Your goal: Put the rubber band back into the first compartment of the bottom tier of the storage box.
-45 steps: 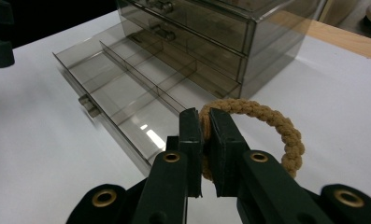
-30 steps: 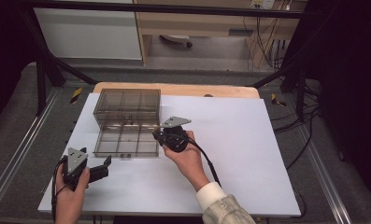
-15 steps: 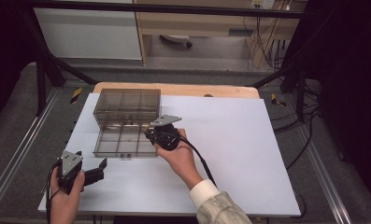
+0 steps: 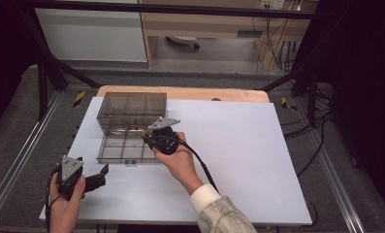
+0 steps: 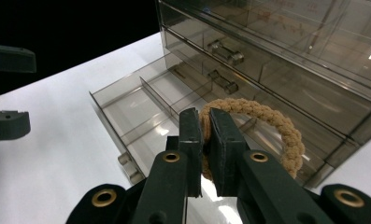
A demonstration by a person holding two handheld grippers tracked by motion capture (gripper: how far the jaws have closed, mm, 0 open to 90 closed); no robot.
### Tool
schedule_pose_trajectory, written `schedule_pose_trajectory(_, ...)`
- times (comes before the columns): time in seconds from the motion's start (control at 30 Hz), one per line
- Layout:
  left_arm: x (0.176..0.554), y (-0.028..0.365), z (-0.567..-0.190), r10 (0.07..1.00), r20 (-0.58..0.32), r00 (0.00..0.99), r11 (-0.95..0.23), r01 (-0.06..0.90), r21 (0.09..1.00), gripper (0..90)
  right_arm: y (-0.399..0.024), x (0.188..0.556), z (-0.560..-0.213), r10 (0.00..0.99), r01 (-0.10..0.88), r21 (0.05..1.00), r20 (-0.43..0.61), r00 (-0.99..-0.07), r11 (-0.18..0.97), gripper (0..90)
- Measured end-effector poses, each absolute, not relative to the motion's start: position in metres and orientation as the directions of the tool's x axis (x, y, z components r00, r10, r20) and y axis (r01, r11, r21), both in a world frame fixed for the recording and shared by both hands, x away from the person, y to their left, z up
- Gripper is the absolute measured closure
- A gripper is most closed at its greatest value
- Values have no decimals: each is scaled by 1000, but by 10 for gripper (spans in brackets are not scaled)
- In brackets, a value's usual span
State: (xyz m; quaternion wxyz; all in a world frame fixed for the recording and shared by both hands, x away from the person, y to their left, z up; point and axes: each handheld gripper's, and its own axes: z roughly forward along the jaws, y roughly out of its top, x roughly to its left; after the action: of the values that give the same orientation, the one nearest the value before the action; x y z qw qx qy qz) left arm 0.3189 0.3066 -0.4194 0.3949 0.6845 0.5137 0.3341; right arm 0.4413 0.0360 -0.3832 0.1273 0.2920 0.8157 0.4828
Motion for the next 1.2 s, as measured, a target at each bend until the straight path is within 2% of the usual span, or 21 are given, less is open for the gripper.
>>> schedule_pose_trajectory(1.2, 322, 326, -424, 978, 53, 200, -143, 472, 870, 86, 84, 439, -390, 527, 337, 854, 89, -845, 396, 842)
